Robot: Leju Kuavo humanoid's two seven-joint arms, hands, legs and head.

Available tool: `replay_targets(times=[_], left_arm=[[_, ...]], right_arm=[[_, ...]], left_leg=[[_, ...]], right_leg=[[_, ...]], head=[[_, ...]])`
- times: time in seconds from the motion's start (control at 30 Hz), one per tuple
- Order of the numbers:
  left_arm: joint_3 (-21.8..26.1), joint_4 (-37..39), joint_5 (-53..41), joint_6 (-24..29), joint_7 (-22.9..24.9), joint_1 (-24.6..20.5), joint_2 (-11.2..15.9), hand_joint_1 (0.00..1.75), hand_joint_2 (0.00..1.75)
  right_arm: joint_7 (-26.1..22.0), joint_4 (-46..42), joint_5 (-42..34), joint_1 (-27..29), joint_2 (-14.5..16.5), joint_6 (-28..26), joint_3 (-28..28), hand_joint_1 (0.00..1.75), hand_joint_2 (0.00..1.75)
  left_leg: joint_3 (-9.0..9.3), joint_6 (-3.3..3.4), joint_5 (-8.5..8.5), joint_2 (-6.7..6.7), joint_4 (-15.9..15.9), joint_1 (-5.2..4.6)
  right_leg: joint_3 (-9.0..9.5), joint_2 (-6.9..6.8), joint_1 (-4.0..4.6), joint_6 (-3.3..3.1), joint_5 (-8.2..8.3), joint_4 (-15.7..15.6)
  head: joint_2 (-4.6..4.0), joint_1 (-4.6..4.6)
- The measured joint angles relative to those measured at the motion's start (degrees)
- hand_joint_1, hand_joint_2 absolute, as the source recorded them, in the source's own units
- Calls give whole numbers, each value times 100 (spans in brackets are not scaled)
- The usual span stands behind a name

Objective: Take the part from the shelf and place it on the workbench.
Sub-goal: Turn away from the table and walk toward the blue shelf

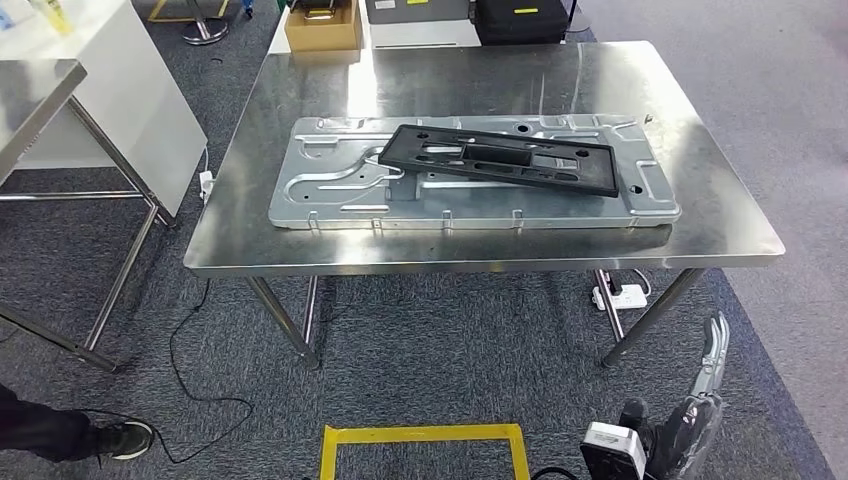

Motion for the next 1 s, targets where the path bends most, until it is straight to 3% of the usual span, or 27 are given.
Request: replay_targets(times=[0.07,0.1,0.13,0.17,0.23,0.3,0.37,0.43,0.47,0.57,0.6,0.63,0.67,0.73,0.8,0.83,0.93,1.0], left_arm=[[11,0,8,0,-3,8,-1,0,0],[22,0,10,0,-4,9,-1,0,0],[34,0,10,0,-5,10,0,0,0],[46,0,9,0,-5,11,1,0,0],[64,0,5,0,-5,7,2,0,0],[78,0,-6,-1,-8,-6,4,0,0],[86,0,-21,-3,-13,-18,4,0,0],[90,0,-35,-4,-16,-12,0,0,0],[91,0,-39,-4,-16,-6,-2,0,0],[93,0,-60,-3,-9,-9,-3,0,0],[93,0,-73,-2,-1,-10,-4,0,0],[94,0,-85,-2,11,-8,-5,0,0],[95,0,-98,0,28,-3,-5,0,0],[95,0,-121,6,58,2,-9,0,0],[94,0,-142,14,74,-4,-14,0,0],[93,0,-150,16,79,-9,-15,0,0],[93,1,-188,16,89,-7,-18,0,0],[92,1,-212,13,91,4,-16,0,0]], right_arm=[[55,182,-146,1,4,98,-119,0,0],[56,311,-248,-1,11,188,-215,0,0],[53,441,-335,-3,24,287,-324,0,0],[45,578,-394,-6,45,384,-455,0,0],[34,835,-416,-40,94,538,-723,0,0],[60,1234,-344,-162,139,682,-1048,0,0],[90,1866,-185,-359,174,801,-1474,0,0],[28,2561,-20,-535,194,844,-1943,0,0],[-38,2895,44,-616,197,842,-2157,0,0],[-211,4124,230,-965,192,803,-2812,0,0],[-237,4586,295,-1081,188,771,-3032,0,0],[-249,5041,360,-1174,175,735,-3237,0,0],[-236,5456,424,-1251,156,696,-3411,0,0],[-93,6240,583,-1407,92,622,-3692,0,0],[208,6986,754,-1546,13,578,-3898,0,0],[384,7330,820,-1589,-19,596,-3978,0,0],[905,8141,906,-1623,-58,817,-4142,0,0],[1222,8515,895,-1637,-60,1020,-4231,0,0]], left_leg=[[-206,-24,-484,-2,689,9],[-242,-29,-594,-2,948,13],[-191,-26,-583,-3,1032,14],[-41,-17,-472,-3,916,14],[490,27,-207,-5,215,9],[930,80,-132,-10,-464,-18],[1018,126,-130,-13,-676,-56],[971,189,-25,-7,-727,-53],[936,231,44,1,-761,-42],[750,315,219,36,-787,-31],[680,322,265,43,-774,-36],[610,321,305,45,-755,-40],[538,312,339,42,-726,-41],[404,283,381,38,-635,-40],[303,234,402,37,-527,-51],[273,204,416,36,-492,-57],[215,98,428,18,-441,-54],[80,27,102,0,-141,-39]], right_leg=[[-134,-5,15,-28,98,11],[-207,-7,22,-27,145,20],[-273,-9,27,-22,189,33],[-335,-11,30,-13,227,47],[-425,-10,30,14,295,77],[-474,-7,37,68,366,91],[-483,-12,30,147,447,72],[-495,-15,18,229,469,60],[-537,-10,16,256,359,145],[-849,4,3,306,-382,1040],[-920,5,1,322,-527,1360],[-915,5,-1,334,-540,1534],[-811,5,-6,341,-443,1505],[-328,3,-23,338,-190,889],[108,7,-4,304,-139,204],[194,11,12,277,-173,41],[131,7,14,154,-123,-15],[24,-6,-10,55,-25,-35]], head=[[0,-2],[0,-2],[0,-2],[0,-2],[0,-3],[0,-1],[0,1],[0,4],[0,7],[0,15],[0,14],[0,14],[0,14],[0,13],[0,11],[0,9],[0,8],[0,5]])
